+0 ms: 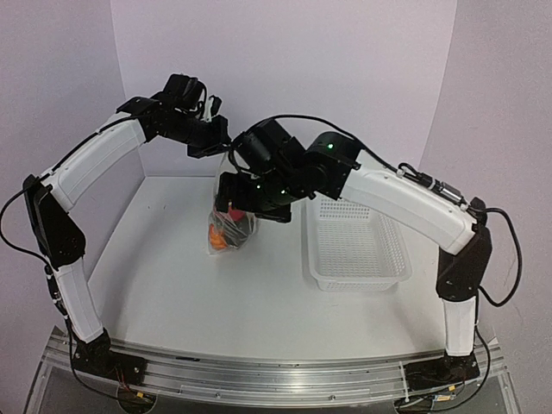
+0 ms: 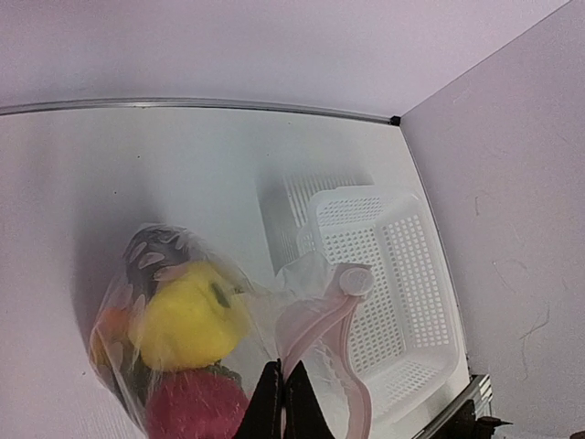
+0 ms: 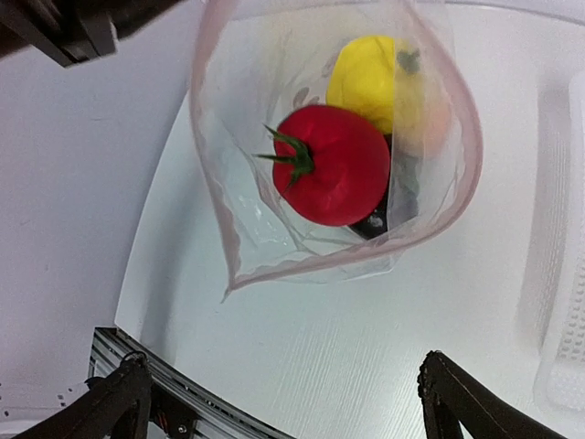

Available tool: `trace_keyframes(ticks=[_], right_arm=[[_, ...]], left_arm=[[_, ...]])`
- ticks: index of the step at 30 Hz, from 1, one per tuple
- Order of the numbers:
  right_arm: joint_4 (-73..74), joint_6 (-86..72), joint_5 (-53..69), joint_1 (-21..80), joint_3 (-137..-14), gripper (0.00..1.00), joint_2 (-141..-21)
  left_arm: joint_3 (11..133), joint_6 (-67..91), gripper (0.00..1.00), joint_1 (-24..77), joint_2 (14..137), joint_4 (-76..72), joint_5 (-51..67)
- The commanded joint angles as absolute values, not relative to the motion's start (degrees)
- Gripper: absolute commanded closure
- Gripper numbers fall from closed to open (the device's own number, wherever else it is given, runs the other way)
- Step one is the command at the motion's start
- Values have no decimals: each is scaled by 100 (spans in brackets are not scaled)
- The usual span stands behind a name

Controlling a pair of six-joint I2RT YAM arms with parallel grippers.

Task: Place the food in the zip-top bag and seal the zipper
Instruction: Zip the zipper food storage bag at the center of the board.

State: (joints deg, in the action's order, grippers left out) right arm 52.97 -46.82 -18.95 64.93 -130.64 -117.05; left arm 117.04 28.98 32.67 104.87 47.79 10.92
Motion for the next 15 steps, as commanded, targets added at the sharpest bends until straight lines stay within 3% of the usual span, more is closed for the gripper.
trace_keyframes(ticks=[1, 10, 15], right_arm=[[5676, -5319, -1892, 6499, -13383, 2, -11967], [5566, -5685, -2106, 6461, -14456, 3, -13029], [5473, -5515, -3085, 6404, -14490, 9, -13064]], left_arm=[[12073, 3313, 100, 3242, 10649, 4553, 1135], [12153, 3428, 100, 3282, 10680, 4619, 1107], [12119, 3457, 100, 3287, 10658, 4652, 1148]])
